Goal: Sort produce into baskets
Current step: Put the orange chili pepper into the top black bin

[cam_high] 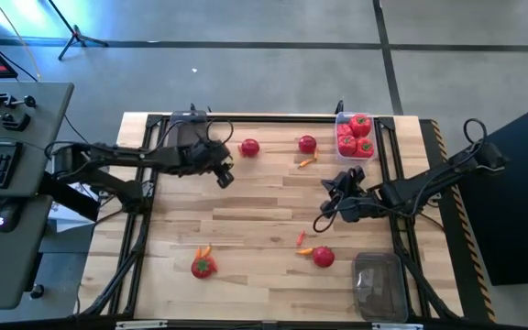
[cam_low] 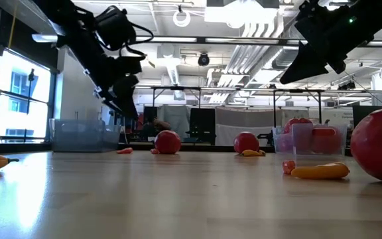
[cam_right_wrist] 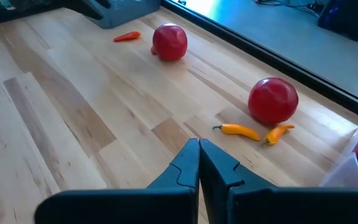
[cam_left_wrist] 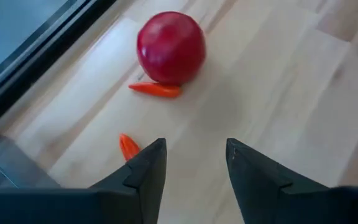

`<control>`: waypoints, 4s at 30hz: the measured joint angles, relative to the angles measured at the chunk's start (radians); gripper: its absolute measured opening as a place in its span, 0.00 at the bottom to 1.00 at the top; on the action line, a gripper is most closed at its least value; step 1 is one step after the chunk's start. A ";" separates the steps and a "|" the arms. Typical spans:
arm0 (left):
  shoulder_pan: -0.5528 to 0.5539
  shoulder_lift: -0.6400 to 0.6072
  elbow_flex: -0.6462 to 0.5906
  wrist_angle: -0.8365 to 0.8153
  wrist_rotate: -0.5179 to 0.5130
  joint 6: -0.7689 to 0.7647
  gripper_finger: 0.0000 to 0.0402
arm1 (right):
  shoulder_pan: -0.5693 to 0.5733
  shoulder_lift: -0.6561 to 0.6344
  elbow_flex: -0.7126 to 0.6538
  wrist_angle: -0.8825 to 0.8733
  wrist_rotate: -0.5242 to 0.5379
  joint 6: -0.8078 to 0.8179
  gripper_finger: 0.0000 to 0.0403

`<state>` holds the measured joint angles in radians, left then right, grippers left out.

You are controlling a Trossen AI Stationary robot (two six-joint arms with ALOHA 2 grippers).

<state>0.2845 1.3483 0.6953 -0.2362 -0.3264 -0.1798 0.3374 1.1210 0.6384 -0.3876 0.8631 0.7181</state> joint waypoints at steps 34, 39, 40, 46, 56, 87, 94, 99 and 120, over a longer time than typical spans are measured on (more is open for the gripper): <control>0.187 0.341 0.232 -0.172 0.000 0.086 0.50 | -0.001 0.000 0.000 0.005 -0.006 -0.018 0.00; 0.188 0.378 0.305 -0.279 -0.004 0.094 0.50 | -0.001 0.000 0.000 0.004 -0.006 -0.019 0.00; 0.189 0.387 0.321 -0.294 -0.008 0.102 0.50 | -0.001 0.000 0.000 0.005 -0.006 -0.019 0.00; 0.207 0.453 0.390 -0.375 -0.013 0.094 0.50 | -0.001 0.001 0.000 0.005 -0.006 -0.019 0.00; 0.221 0.525 0.411 -0.397 -0.021 0.092 0.48 | -0.001 0.041 0.000 0.004 -0.007 -0.019 0.00; 0.273 0.121 0.402 -0.465 -0.023 0.170 0.00 | -0.001 0.053 0.000 0.005 -0.033 -0.003 0.00; 0.403 -0.079 0.184 -0.367 0.023 0.117 0.00 | -0.003 0.053 0.000 0.025 -0.033 -0.006 0.00; 0.493 -0.089 0.073 -0.223 0.082 0.113 0.00 | -0.019 0.053 0.000 0.088 -0.033 -0.063 0.00; 0.651 0.133 0.059 -0.078 0.118 0.174 0.09 | -0.107 0.162 0.000 0.255 -0.044 -0.153 0.00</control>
<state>0.9356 1.4809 0.7544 -0.3141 -0.2081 -0.0062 0.2308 1.2832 0.6383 -0.1322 0.8192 0.5652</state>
